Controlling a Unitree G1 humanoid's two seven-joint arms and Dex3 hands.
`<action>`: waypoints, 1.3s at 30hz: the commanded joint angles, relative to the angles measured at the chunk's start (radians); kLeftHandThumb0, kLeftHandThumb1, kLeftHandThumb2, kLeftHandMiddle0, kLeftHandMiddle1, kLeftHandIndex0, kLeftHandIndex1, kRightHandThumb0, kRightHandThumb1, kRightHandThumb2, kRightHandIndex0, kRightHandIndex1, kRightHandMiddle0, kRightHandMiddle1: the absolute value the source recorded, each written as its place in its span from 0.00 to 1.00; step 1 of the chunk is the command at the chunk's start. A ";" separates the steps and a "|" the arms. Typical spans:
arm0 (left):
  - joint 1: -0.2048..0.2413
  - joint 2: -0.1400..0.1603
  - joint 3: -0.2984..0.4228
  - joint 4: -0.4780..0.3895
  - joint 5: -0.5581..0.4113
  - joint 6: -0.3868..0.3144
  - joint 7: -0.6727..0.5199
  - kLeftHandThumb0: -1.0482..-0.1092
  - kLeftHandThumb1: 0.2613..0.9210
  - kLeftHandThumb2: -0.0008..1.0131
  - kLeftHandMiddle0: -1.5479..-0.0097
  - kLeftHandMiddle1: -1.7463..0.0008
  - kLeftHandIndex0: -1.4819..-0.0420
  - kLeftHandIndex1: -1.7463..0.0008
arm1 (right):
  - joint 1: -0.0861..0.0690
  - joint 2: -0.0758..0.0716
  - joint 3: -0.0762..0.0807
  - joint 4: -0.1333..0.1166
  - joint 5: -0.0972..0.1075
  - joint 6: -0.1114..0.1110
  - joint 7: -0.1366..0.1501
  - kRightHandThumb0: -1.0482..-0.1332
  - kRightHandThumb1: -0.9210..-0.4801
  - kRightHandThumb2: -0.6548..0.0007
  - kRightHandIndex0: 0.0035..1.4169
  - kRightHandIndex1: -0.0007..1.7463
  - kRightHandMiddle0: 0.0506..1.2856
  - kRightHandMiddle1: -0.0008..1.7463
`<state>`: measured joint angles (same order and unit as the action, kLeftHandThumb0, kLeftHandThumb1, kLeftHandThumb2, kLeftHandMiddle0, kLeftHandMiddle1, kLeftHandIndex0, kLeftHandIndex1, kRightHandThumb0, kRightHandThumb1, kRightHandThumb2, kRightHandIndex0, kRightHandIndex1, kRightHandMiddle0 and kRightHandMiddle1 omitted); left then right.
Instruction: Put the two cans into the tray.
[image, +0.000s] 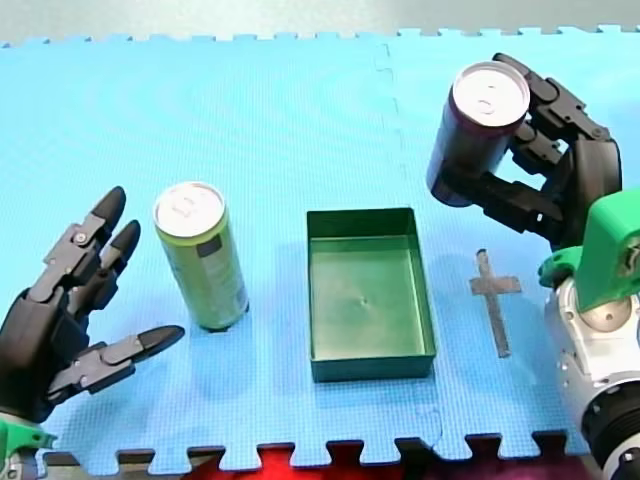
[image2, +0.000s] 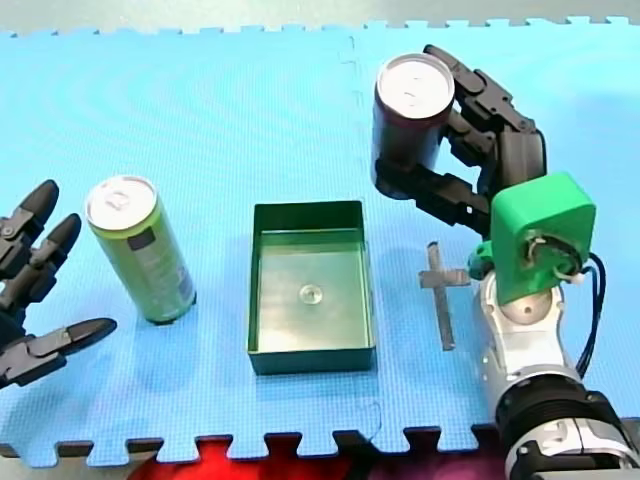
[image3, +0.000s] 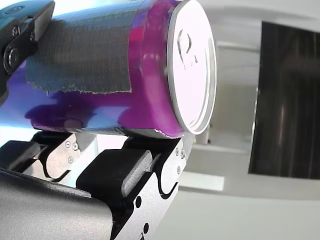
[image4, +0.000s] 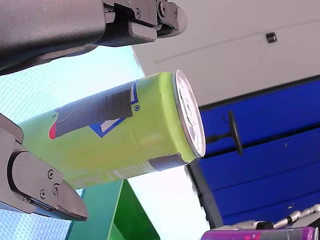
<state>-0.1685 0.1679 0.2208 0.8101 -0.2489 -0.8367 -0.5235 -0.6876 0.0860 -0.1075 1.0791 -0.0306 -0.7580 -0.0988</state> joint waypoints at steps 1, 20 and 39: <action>-0.005 0.002 0.000 0.003 0.000 -0.006 0.005 0.00 0.70 0.00 0.89 1.00 0.93 1.00 | -0.006 0.005 0.009 -0.026 -0.003 0.007 -0.007 0.71 0.43 1.00 0.93 0.00 0.91 0.00; -0.024 0.010 0.002 0.048 0.008 -0.027 0.010 0.00 0.72 0.01 0.88 1.00 0.92 1.00 | 0.054 0.043 0.086 -0.174 -0.068 0.117 -0.064 0.73 0.38 0.99 0.93 0.00 0.90 0.00; -0.010 0.005 0.000 0.037 0.008 -0.028 0.014 0.00 0.73 0.01 0.88 1.00 0.92 1.00 | 0.104 0.068 0.129 -0.243 -0.064 0.228 -0.032 0.71 0.37 1.00 0.93 0.00 0.88 0.00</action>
<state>-0.1808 0.1713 0.2206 0.8495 -0.2393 -0.8588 -0.5120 -0.5863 0.1544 0.0210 0.8579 -0.0975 -0.5376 -0.1288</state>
